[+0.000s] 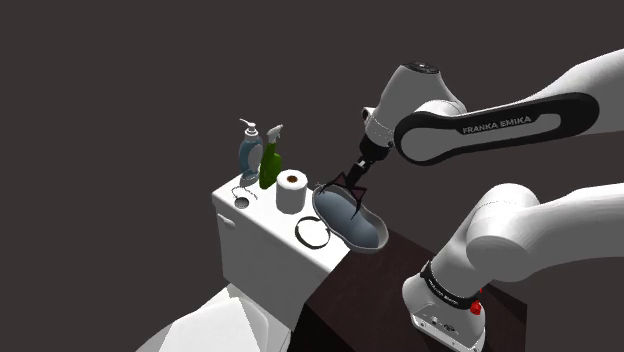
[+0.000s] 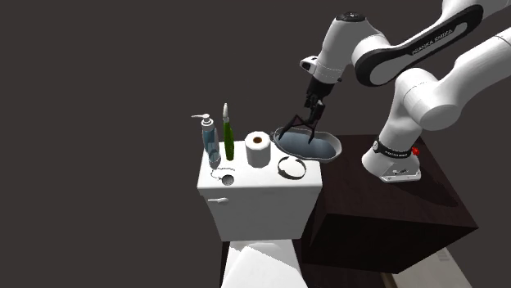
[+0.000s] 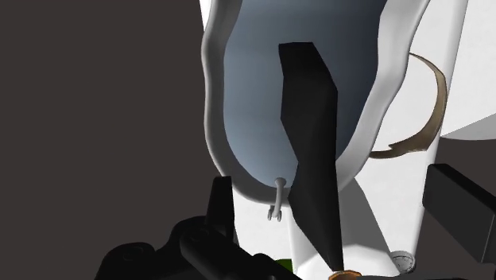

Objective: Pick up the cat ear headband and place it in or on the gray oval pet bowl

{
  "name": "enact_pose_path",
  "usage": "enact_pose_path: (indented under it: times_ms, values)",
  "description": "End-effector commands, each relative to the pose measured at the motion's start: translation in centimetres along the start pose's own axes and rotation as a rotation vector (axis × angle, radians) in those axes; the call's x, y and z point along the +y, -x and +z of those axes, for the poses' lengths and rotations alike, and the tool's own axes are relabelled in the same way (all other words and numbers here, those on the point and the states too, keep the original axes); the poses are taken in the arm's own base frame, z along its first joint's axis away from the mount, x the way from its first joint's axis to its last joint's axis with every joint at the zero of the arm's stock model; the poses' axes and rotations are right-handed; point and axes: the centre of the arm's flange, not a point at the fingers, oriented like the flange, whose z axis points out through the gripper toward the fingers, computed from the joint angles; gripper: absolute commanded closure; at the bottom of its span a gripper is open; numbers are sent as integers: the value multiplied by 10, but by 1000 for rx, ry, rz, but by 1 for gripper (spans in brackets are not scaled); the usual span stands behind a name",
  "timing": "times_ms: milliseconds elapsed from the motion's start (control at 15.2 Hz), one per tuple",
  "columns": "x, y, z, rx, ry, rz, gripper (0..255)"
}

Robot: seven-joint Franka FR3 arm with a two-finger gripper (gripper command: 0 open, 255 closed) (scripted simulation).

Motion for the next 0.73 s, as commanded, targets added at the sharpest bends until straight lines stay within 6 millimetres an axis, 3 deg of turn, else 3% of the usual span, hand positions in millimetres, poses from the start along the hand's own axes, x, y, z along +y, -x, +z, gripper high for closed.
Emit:
enact_pose_path:
  times_ms: [0, 132, 660]
  values:
    - [0, 0, -20, -1, 0, 0, 0]
    - [0, 0, -44, -1, 0, 0, 0]
    - [0, 0, -44, -1, 0, 0, 0]
